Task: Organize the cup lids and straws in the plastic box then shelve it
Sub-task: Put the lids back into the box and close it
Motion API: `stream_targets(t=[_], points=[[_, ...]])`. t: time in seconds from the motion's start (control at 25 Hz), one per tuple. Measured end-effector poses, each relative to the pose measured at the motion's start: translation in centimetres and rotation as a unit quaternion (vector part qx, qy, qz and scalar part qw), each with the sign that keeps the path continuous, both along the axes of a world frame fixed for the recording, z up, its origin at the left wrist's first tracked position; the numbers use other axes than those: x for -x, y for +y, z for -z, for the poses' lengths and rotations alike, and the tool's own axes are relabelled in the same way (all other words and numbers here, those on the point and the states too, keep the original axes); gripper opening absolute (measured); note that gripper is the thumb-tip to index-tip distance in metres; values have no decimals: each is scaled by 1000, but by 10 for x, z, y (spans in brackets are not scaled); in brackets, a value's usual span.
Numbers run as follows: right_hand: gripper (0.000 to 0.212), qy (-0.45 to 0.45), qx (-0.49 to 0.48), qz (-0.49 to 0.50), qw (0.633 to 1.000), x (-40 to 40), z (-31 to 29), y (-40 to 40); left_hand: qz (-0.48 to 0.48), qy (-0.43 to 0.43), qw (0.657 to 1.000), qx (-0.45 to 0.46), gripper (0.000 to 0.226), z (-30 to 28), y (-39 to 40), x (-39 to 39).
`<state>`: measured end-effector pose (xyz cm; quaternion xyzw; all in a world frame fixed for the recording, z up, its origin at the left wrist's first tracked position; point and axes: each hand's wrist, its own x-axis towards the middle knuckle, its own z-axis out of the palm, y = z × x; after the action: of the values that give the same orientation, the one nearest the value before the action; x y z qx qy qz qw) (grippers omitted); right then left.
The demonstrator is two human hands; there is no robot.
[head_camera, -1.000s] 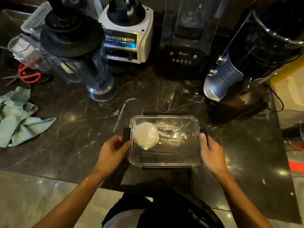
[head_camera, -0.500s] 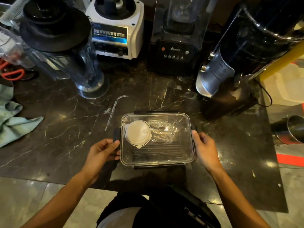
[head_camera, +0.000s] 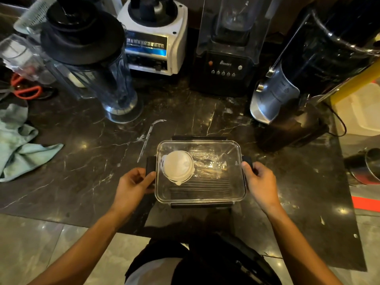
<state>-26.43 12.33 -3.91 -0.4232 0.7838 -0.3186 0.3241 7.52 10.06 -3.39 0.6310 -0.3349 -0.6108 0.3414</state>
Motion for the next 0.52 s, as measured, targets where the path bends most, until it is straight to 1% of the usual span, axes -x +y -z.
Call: stream_targets(t=[0.08, 0.2, 0.32, 0.44, 0.52], points=[[49, -26, -3, 14, 1000, 1, 1, 1, -6, 18, 1000, -14, 8, 3, 1, -2], [41, -91, -16, 70, 993, 2, 5, 4, -31, 49, 998, -37, 14, 6, 0, -5], [34, -111, -12, 102, 989, 1, 6, 5, -53, 59, 996, -31, 19, 8, -2, -3], [26, -65, 8, 100, 993, -2, 1, 5, -62, 23, 998, -7, 20, 14, -10, -1], [26, 15, 14, 81, 996, -4, -2, 6, -52, 4, 999, 0, 19, 14, -17, 2]])
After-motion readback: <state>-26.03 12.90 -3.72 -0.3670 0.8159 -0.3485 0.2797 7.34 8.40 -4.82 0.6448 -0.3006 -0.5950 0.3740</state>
